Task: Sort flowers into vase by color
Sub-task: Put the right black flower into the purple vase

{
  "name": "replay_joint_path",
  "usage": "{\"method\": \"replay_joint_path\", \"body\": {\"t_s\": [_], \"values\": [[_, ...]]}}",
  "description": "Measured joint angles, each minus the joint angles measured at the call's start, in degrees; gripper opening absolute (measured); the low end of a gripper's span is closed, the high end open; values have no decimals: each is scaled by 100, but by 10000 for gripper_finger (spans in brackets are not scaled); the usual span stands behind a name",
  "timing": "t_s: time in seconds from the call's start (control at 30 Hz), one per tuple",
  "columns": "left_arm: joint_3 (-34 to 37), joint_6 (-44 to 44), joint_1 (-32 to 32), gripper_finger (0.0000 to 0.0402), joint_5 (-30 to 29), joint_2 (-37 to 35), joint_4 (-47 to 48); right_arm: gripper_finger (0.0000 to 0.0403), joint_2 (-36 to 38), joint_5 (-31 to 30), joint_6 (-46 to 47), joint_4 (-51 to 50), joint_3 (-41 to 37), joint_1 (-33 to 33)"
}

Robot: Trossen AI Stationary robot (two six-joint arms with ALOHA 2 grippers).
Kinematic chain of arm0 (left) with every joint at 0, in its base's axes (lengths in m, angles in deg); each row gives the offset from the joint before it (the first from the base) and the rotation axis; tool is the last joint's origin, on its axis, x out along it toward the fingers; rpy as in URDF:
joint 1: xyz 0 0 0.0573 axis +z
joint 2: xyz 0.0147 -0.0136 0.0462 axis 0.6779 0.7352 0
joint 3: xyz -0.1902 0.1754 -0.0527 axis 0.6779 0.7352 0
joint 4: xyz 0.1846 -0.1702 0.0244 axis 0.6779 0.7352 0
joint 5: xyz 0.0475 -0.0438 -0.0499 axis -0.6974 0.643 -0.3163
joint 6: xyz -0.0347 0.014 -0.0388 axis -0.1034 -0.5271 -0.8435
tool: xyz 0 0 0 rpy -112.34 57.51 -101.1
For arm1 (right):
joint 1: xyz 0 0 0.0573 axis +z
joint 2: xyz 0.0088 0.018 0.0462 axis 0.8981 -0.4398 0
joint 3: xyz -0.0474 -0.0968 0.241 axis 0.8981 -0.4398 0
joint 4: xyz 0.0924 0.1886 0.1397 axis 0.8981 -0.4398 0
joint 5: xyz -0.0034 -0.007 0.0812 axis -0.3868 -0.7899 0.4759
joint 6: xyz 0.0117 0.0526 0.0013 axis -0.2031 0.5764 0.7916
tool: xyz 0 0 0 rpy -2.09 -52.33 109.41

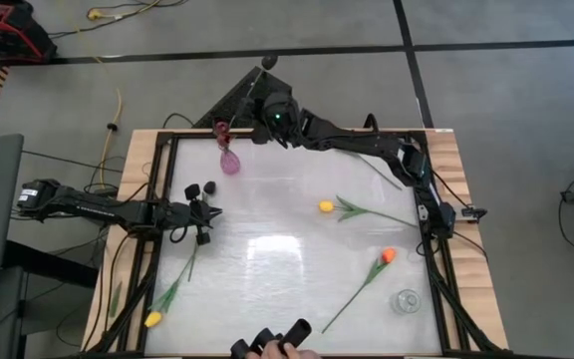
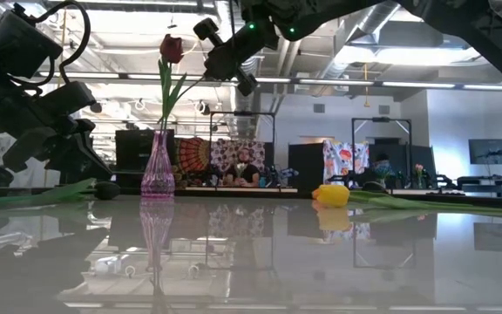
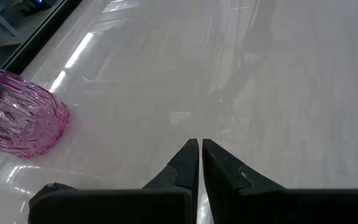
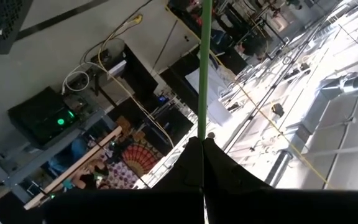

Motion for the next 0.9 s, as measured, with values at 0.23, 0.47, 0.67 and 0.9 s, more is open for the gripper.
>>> {"method": "replay_joint_path", "body": {"t_s": [0.23,0.47,0.67,0.9], "values": [[0,0,-2,11,1,0,-1,17,0,276,-234,43,0,-91],[0,0,-2,11,2,1,-1,17,-14,475,-409,89,0,-103],[0,0,-2,11,-1,-4,-4,17,-422,573,-834,652,13,-116],[0,-1,-2,11,7,-1,-3,17,-479,571,-840,927,15,-104]]}}
